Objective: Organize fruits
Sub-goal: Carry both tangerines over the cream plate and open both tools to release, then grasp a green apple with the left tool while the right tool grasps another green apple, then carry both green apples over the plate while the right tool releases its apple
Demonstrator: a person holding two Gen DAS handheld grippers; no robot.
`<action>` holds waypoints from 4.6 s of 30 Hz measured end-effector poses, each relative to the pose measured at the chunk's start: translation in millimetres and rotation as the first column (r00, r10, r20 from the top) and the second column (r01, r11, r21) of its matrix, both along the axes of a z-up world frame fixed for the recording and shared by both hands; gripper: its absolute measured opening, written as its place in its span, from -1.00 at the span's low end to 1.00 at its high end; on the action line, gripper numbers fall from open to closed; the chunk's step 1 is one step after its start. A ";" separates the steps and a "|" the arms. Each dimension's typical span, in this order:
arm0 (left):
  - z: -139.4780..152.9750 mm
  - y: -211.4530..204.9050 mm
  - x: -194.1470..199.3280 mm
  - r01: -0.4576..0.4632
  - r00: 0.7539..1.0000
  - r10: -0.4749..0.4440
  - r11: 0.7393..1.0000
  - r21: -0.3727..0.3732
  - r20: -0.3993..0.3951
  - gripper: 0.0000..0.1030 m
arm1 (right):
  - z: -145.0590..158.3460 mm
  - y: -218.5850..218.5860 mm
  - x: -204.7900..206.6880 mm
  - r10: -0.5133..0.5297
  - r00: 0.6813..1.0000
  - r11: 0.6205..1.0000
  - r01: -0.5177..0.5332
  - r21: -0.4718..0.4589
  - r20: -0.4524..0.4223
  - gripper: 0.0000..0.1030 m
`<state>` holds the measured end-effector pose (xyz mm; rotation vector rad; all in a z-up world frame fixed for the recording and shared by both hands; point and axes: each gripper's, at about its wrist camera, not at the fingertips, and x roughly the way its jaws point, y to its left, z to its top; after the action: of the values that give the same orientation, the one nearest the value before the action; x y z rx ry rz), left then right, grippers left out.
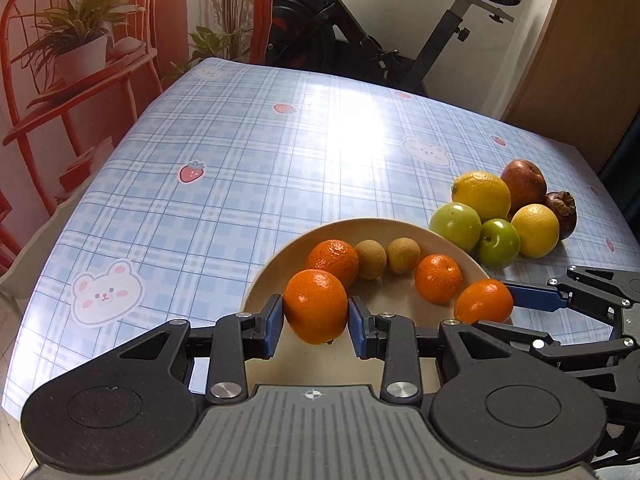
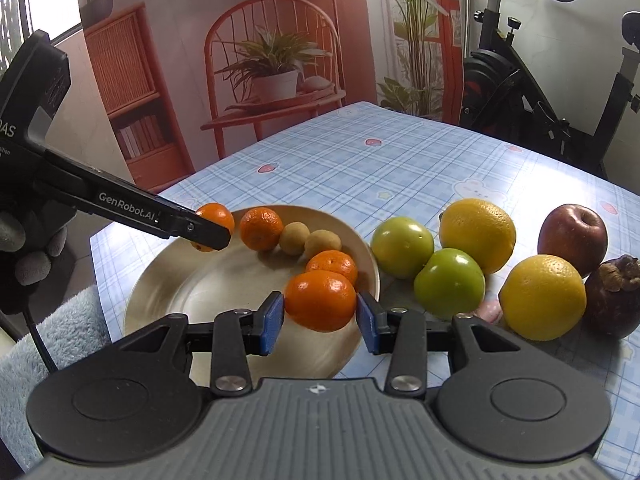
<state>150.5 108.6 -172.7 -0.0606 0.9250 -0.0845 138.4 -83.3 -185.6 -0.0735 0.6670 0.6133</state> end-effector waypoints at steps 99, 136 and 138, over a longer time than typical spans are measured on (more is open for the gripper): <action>-24.3 -124.4 94.7 0.123 0.985 -0.149 0.960 -0.253 -0.083 -0.24 | -26.4 -61.7 25.7 -0.170 0.985 0.982 0.167 0.088 0.021 -0.06; 19.8 -26.5 27.4 -0.068 0.993 0.043 0.971 -0.231 -0.110 -0.26 | 12.0 35.2 14.8 0.098 0.995 0.993 -0.097 0.063 -0.007 -0.08; 17.5 -14.5 23.1 -0.098 0.990 0.072 0.969 -0.229 -0.118 -0.26 | 8.3 47.1 18.0 0.124 0.992 0.990 -0.122 0.068 -0.026 -0.08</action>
<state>173.6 94.0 -155.2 -0.3267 1.0171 -0.1116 156.4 -36.2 -177.3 -0.0438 0.6741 0.7557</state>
